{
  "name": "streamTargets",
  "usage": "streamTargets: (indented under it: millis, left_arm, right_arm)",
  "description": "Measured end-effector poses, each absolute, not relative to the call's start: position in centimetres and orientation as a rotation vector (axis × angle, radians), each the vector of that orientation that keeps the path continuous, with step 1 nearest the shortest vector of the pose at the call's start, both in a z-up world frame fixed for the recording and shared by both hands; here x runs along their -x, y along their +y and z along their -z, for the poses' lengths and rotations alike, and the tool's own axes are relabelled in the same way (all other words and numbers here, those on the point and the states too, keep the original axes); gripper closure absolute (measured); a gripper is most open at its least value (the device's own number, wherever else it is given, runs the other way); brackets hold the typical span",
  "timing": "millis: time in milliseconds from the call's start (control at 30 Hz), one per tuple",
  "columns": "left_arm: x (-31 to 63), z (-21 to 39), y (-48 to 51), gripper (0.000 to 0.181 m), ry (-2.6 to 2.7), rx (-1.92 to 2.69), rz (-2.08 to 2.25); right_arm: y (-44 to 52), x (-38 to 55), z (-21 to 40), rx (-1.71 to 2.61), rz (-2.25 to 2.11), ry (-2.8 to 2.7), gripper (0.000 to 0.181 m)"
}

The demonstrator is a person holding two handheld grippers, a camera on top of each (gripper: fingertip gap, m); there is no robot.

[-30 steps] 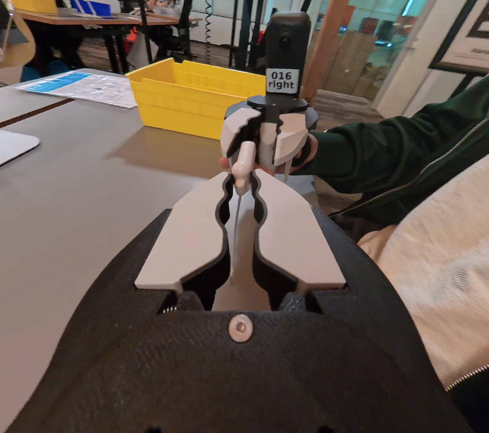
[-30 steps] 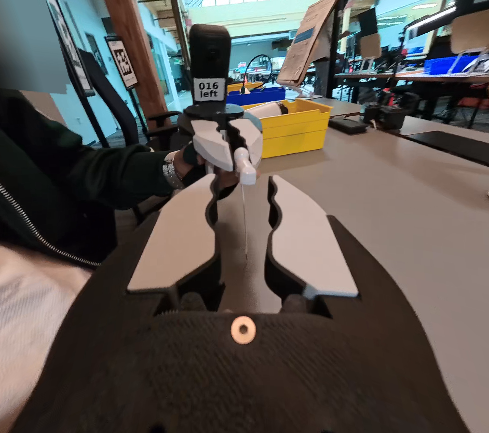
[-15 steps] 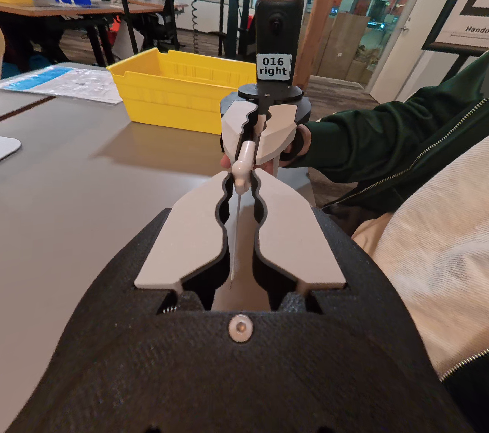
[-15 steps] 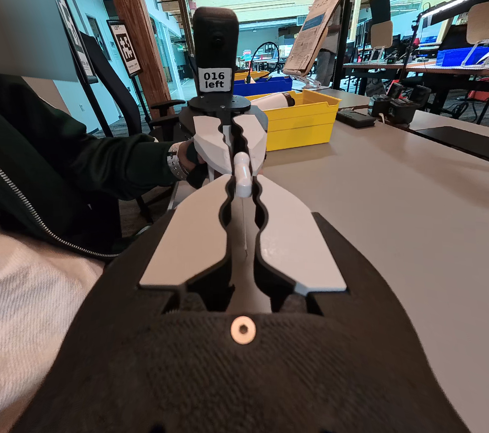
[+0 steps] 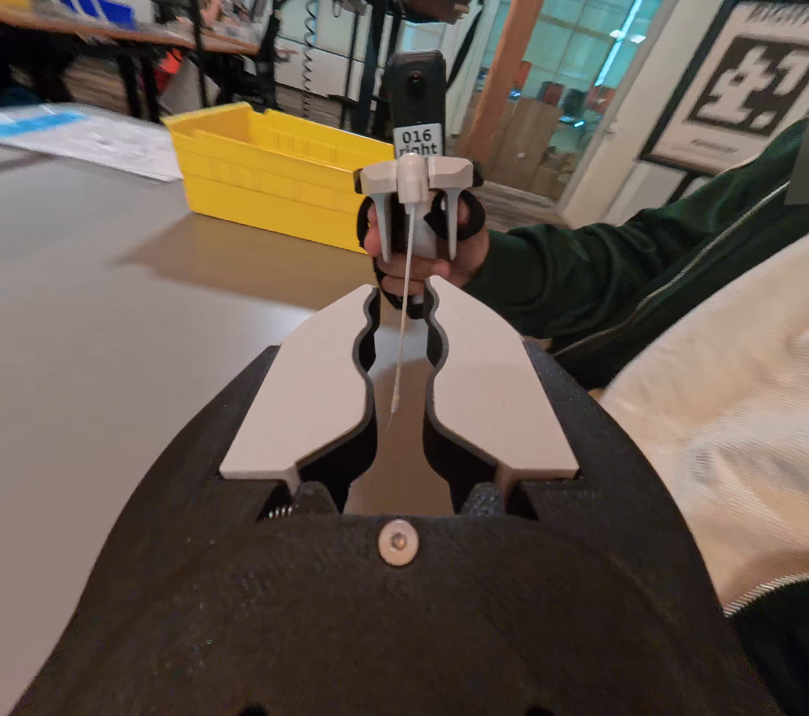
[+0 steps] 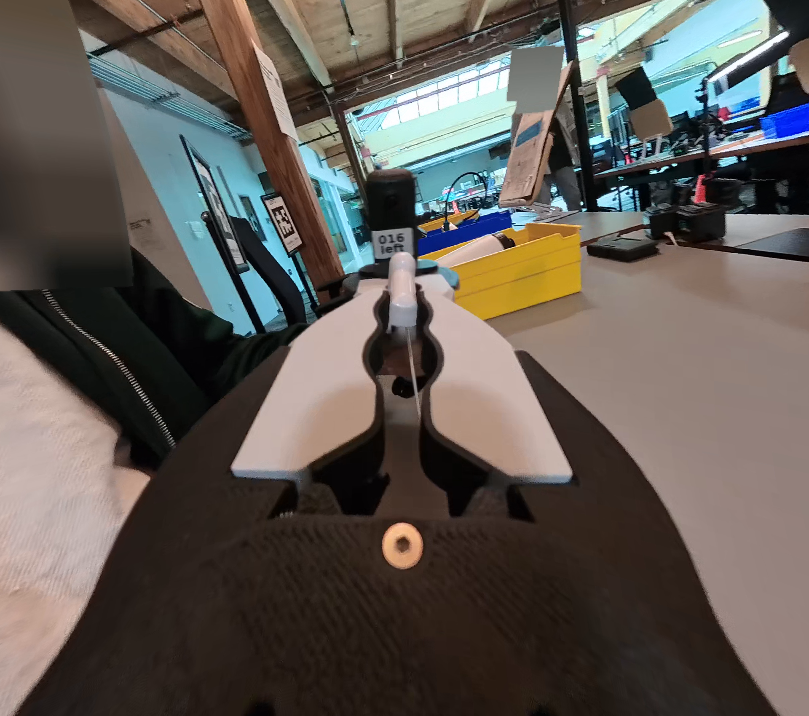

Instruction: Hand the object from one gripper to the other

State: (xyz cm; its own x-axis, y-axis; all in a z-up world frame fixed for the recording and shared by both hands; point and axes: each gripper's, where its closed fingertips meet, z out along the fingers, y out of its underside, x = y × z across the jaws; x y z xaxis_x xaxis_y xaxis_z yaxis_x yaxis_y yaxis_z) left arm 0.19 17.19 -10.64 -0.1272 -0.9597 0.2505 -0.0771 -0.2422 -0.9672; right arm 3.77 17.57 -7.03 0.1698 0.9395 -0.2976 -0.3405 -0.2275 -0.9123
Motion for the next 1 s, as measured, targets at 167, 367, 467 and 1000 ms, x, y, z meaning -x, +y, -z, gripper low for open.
streamTargets:
  millis: [167,367,467,1000]
  left_arm:
    - [0.1,10.5,16.1,0.138,1.058,1.559,2.157]
    - [0.3,10.1,14.4,0.119,1.029,1.647,2.494]
    - [0.5,10.3,13.3,0.120,1.045,1.699,2.638]
    - [0.4,12.1,11.4,0.136,1.125,1.794,2.772]
  right_arm:
    - [16.3,-2.6,7.4,1.241,-1.379,-0.779,0.169]
    - [15.4,-1.3,9.0,1.304,-1.317,-0.923,0.169]
    - [15.2,-1.4,10.4,1.347,-1.188,-1.050,0.169]
    - [12.0,-0.5,12.0,1.382,-1.331,-1.235,0.169]
